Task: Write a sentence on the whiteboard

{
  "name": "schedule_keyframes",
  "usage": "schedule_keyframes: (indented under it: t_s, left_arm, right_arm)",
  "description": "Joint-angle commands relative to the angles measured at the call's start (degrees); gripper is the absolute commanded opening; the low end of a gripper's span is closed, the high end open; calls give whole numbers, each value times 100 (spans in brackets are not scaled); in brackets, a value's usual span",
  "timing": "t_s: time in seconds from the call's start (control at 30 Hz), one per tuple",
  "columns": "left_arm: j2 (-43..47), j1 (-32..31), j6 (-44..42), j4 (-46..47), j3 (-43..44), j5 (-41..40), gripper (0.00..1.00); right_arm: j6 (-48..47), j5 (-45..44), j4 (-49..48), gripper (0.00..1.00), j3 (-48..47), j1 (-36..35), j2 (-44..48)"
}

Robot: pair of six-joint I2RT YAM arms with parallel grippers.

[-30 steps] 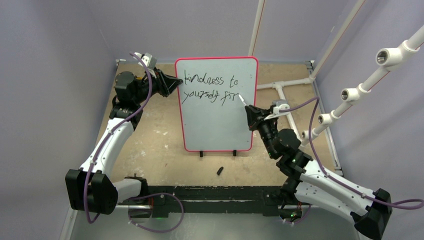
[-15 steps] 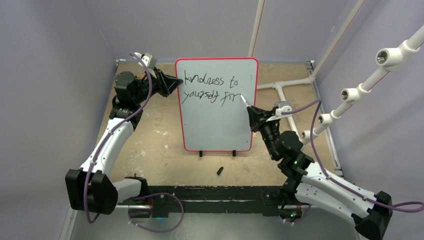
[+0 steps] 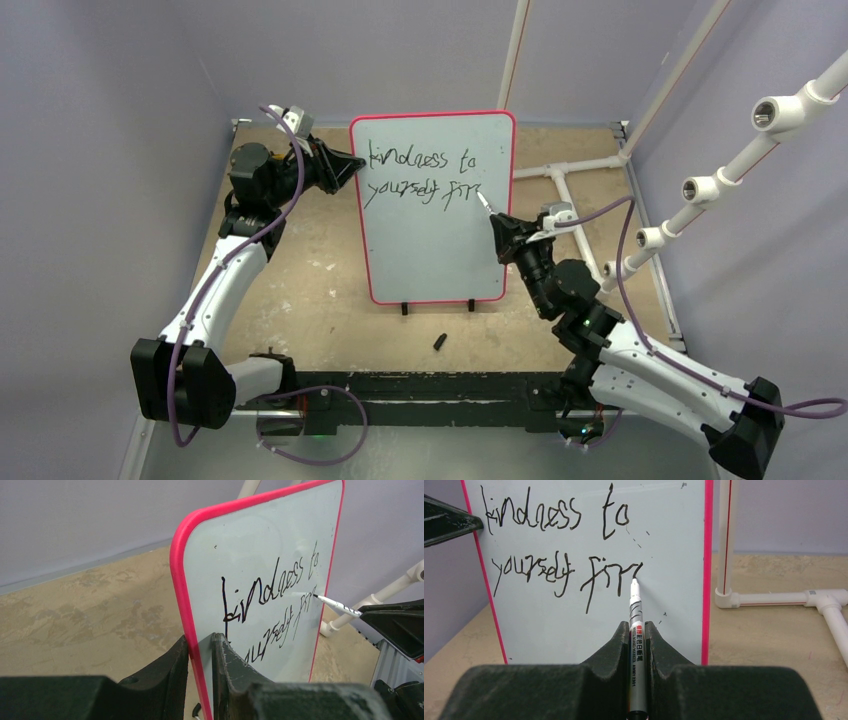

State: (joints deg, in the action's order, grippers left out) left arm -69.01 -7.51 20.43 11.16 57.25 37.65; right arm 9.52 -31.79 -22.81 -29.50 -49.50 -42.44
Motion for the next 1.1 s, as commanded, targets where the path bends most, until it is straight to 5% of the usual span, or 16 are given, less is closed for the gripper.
schedule_keyframes:
  t_s: [0.0, 0.73, 1.07]
  left_arm:
    - [11, -14, -54, -57, -80, 84, 0]
    - [15, -14, -47, -45, -84, 85, 0]
    - [19, -14, -47, -50, -78, 88, 0]
  right_arm:
    - [103, -173, 325, 0, -13, 10, 226]
    - [36, 425, 262, 0, 131, 1, 642]
    - [-40, -134, 134, 0, 23, 5, 542]
